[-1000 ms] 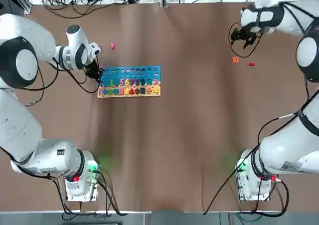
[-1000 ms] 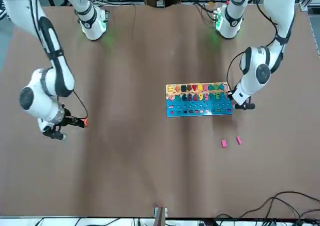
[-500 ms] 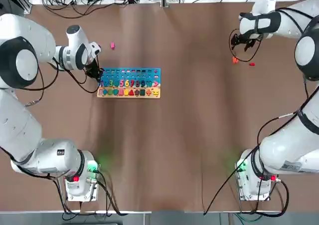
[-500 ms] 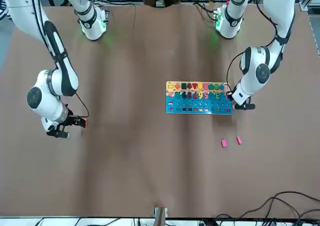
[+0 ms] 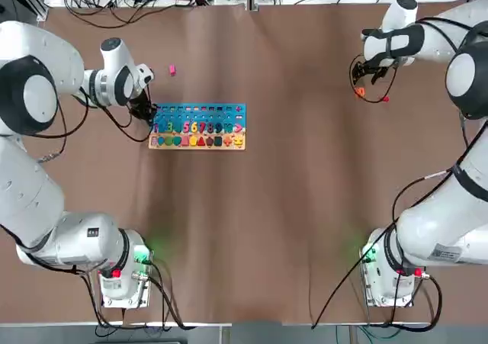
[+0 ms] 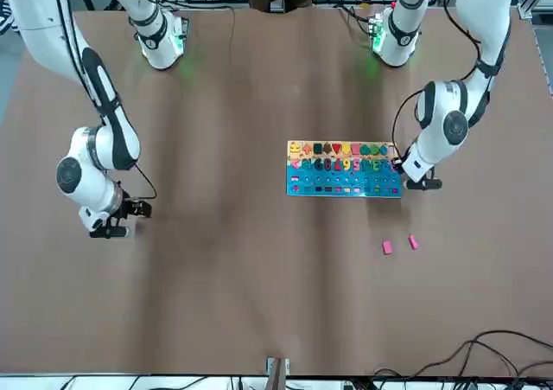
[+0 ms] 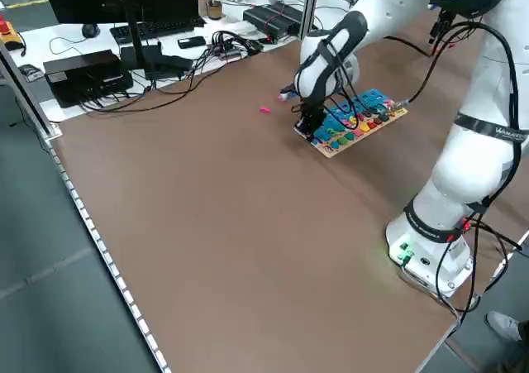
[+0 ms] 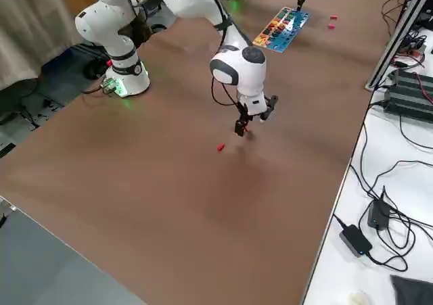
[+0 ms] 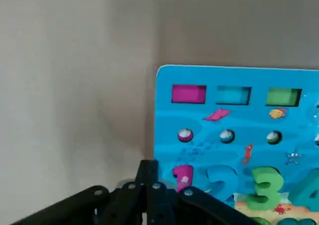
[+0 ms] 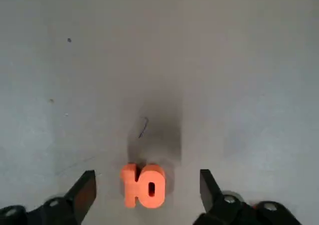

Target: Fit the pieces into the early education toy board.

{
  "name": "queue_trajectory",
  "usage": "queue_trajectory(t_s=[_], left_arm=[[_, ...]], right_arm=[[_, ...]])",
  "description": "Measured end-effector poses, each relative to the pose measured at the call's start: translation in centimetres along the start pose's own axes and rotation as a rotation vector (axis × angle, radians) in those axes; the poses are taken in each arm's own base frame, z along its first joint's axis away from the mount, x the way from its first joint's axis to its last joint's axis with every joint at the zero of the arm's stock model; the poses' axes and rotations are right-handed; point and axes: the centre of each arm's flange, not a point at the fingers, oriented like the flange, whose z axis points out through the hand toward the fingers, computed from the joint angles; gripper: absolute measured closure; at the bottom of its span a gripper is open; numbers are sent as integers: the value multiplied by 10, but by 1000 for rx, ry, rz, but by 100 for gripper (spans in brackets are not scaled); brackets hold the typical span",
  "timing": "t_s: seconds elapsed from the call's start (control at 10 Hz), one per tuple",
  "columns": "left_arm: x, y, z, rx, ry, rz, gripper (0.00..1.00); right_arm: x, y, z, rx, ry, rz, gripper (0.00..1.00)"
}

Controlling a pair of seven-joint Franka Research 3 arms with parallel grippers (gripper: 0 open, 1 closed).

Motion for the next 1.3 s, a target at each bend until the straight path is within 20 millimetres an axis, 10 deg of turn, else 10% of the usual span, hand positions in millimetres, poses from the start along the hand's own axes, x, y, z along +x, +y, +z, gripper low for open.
queue_trajectory(t_s=[0.8, 1.3], left_arm=[[-3, -8, 8, -3, -37, -21, 99], [-5, 62, 10, 16, -30, -26, 99]], right_arm=[[0, -4, 19, 4, -27, -5, 41], [-4, -4, 22, 5, -59, -6, 43]])
